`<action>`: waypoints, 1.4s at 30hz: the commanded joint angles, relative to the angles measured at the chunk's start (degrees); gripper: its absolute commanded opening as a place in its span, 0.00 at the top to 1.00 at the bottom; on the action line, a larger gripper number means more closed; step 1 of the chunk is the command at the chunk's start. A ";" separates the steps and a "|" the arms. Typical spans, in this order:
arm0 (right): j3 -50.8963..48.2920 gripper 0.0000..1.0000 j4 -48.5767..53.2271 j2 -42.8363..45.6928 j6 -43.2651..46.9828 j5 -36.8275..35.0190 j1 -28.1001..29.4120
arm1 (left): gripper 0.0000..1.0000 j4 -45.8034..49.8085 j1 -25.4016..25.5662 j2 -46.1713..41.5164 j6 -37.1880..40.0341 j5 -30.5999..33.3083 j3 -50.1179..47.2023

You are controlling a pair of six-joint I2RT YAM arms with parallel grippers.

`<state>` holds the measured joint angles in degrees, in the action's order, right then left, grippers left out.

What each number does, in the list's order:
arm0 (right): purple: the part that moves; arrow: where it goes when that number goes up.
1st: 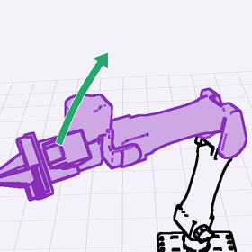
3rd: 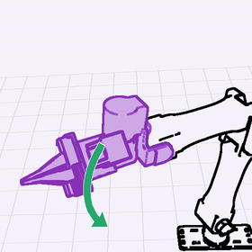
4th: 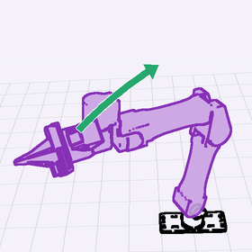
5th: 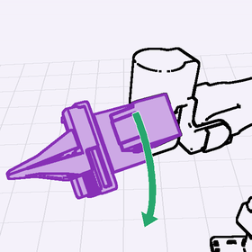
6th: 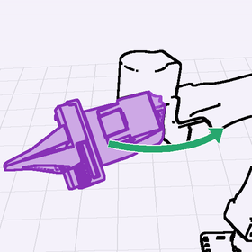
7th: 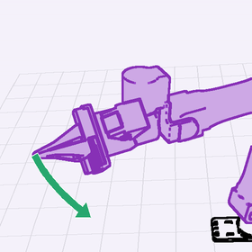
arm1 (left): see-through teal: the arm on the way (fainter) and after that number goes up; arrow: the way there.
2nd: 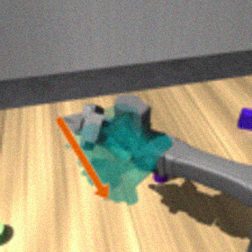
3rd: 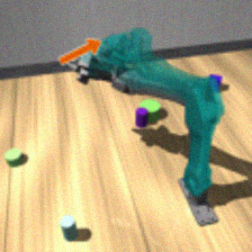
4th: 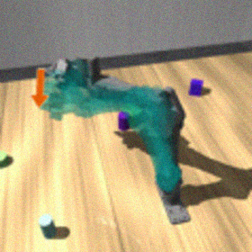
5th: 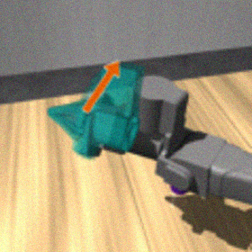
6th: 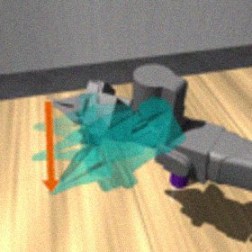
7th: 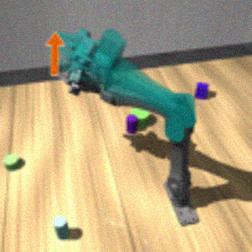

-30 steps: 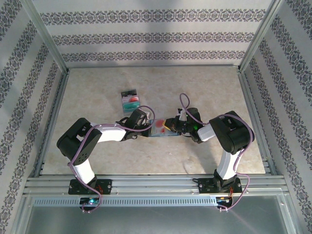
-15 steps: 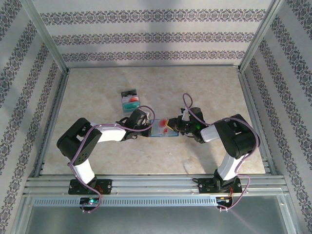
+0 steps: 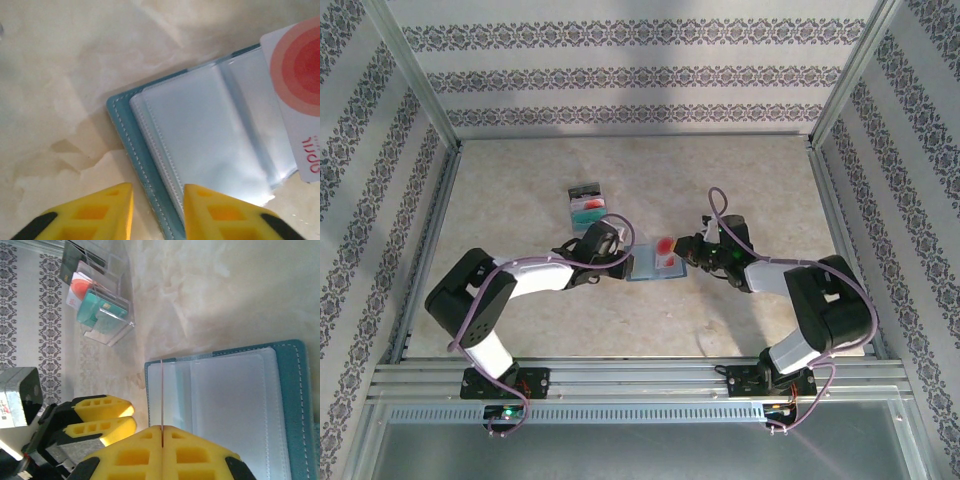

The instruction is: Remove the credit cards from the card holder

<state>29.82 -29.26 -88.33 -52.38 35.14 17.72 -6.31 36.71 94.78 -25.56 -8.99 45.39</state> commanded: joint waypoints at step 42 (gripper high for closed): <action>4.52 1.00 -30.29 2.96 -16.05 1.95 6.33 | 0.52 -31.02 -6.69 -7.55 -21.99 -23.95 0.21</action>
<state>32.67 -54.19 -84.18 -67.18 35.53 23.59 -31.00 30.98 86.56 -44.77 -30.70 46.35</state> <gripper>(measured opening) 0.051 0.483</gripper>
